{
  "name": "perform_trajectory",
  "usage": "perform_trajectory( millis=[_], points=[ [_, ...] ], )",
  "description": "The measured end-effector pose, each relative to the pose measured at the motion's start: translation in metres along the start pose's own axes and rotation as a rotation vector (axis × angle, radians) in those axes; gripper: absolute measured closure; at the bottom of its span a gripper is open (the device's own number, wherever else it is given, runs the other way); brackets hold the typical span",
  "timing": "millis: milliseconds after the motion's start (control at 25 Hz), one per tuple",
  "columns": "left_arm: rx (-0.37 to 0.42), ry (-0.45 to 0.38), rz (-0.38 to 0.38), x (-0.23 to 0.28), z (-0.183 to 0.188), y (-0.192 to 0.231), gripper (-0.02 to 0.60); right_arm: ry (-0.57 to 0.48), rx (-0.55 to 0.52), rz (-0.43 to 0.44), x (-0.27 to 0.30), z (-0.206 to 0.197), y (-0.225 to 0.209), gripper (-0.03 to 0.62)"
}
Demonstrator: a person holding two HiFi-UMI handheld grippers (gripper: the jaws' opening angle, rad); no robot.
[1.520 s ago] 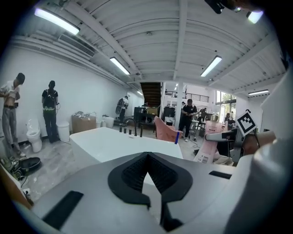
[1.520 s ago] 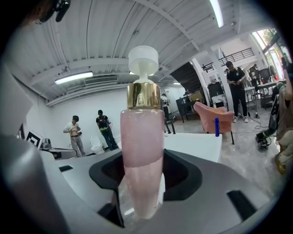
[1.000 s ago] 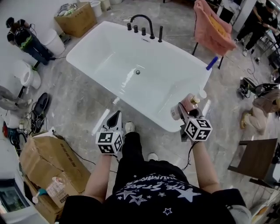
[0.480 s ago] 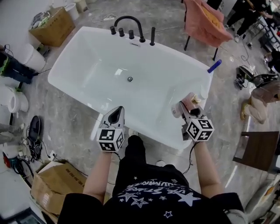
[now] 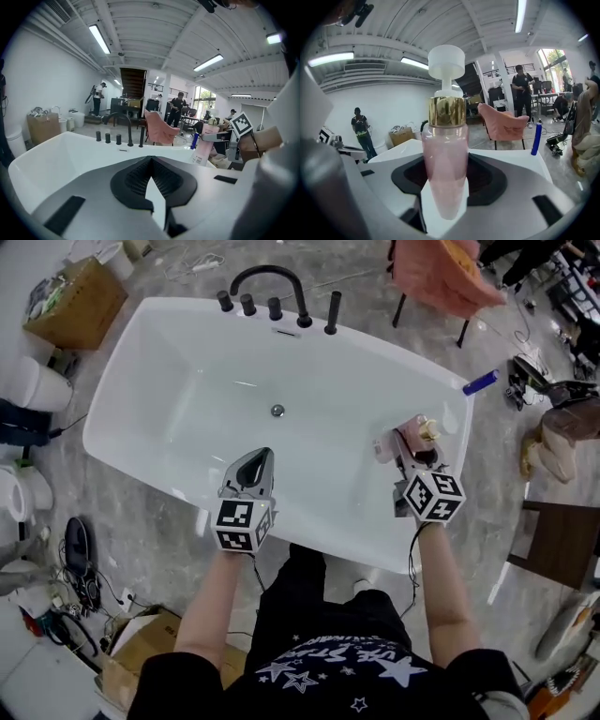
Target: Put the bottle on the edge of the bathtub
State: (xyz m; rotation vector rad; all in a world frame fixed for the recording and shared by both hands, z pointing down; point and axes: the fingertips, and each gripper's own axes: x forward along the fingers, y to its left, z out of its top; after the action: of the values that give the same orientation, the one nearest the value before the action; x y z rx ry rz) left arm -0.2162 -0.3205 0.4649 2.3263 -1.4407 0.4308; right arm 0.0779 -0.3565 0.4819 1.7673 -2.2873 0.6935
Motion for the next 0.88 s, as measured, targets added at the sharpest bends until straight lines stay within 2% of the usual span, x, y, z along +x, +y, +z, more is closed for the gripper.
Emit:
perform_trajectory(
  millis=[320,480,640,880],
  points=[
    [-0.018,-0.015,-0.060,0.066,0.003,0.050,0.566,-0.040,-0.006,-0.084,0.085,0.025,-0.011,0.361],
    [-0.023,-0.011,-0.061,0.091,-0.004,0.067,0.566,-0.054,-0.001,-0.104,0.126,0.037,-0.020,0.361],
    [-0.015,-0.012,-0.060,0.107,-0.008,0.073,0.566,-0.060,-0.030,-0.096,0.164,0.045,-0.028,0.361],
    [-0.032,-0.061,-0.043,0.135,0.002,0.089,0.566,-0.081,-0.057,-0.051,0.228,0.052,-0.036,0.362]
  ],
)
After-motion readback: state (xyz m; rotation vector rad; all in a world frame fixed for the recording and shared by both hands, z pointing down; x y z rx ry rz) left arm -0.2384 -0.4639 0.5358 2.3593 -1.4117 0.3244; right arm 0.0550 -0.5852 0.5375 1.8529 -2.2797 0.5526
